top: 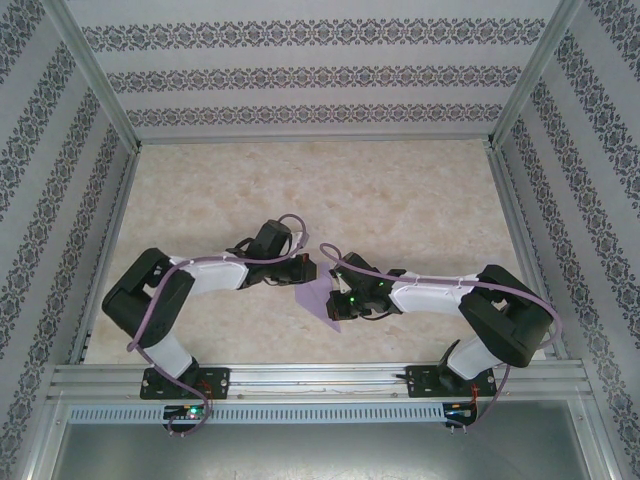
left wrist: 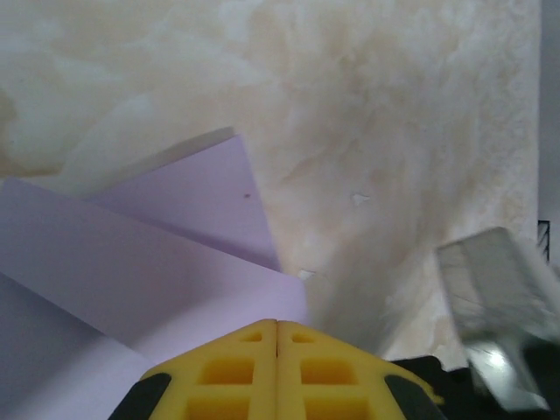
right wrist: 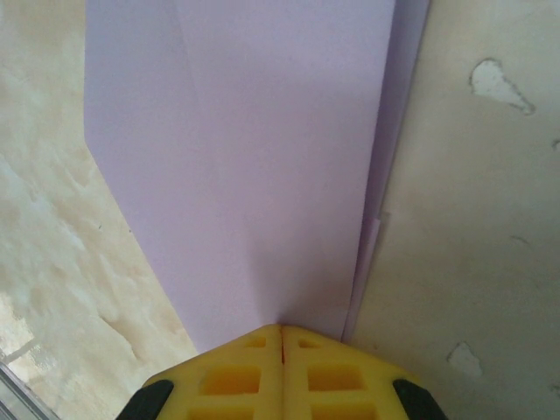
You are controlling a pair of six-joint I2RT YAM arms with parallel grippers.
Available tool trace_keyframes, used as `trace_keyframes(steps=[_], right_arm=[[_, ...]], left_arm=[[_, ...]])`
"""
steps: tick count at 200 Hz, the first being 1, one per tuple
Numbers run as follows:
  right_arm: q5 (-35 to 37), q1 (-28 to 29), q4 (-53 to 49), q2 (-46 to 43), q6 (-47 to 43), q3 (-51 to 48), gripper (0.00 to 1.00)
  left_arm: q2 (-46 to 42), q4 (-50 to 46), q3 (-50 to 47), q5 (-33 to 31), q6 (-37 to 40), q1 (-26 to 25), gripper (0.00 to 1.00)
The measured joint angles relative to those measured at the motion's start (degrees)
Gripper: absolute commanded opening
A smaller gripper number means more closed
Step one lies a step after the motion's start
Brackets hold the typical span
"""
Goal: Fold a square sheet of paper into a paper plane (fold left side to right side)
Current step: Perform the fourth fold on the wing at the bottom-center of the table.
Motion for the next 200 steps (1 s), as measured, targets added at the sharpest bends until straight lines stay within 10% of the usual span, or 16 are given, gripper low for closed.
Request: trace_keyframes(steps=[200], right_arm=[[-9.9,-4.9,2.4,-2.5,1.6,0.5,0.0]], left_arm=[[5.1,6.0,-1.9,-1.3,-1.3,-0.3,0.0]])
